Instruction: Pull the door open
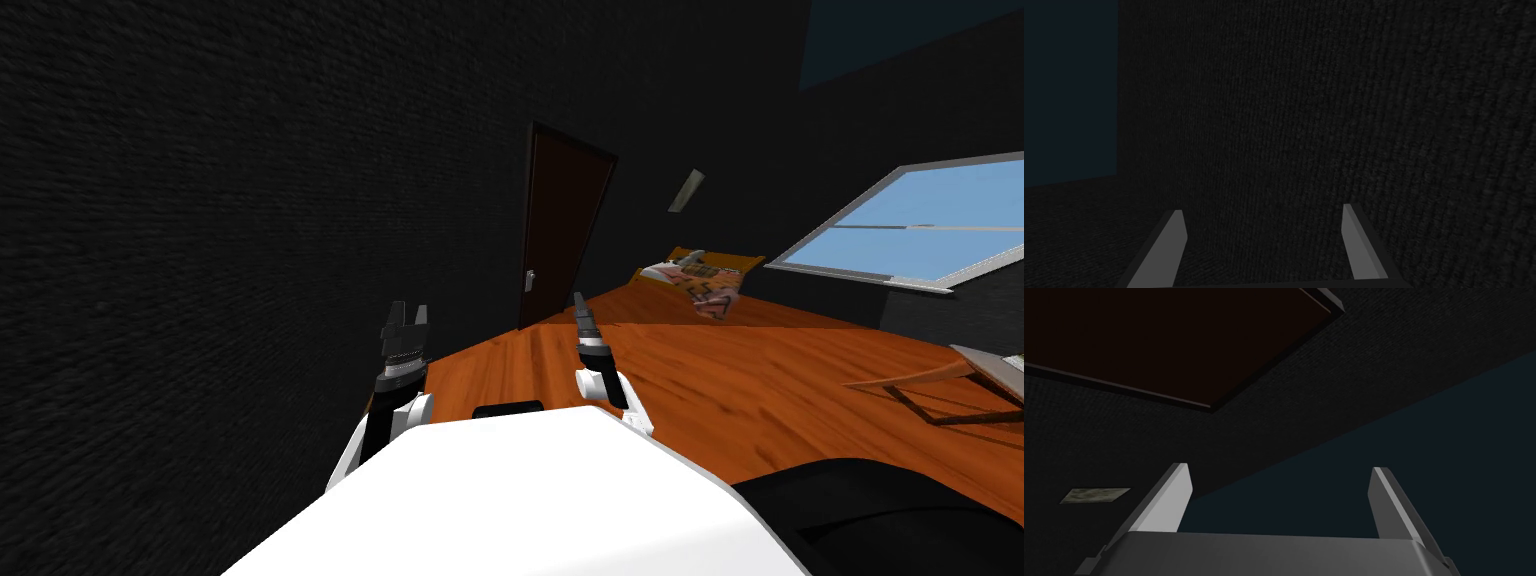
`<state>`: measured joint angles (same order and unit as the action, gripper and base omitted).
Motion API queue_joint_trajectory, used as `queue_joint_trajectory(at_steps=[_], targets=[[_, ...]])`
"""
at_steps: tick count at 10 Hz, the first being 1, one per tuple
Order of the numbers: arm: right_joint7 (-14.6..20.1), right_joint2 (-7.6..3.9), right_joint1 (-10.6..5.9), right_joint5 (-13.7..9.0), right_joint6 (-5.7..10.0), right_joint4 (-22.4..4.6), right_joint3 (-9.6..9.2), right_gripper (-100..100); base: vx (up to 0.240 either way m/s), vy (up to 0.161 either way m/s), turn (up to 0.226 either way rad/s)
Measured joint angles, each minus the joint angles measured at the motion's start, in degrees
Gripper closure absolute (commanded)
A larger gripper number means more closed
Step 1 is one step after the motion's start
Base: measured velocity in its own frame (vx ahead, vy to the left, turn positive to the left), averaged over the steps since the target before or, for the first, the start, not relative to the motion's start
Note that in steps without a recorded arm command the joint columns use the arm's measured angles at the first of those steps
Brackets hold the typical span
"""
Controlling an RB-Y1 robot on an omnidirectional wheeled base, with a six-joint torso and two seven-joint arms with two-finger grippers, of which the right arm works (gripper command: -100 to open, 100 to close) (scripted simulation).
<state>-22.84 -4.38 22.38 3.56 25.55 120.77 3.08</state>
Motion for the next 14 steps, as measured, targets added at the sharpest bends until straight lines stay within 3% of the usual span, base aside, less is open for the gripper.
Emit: queue_joint_trajectory(at_steps=[14], targets=[[-20.7,-1.30,-8.22,-3.4,-2.47,-16.0,-0.28,-100,0.086,-0.082,0.092]])
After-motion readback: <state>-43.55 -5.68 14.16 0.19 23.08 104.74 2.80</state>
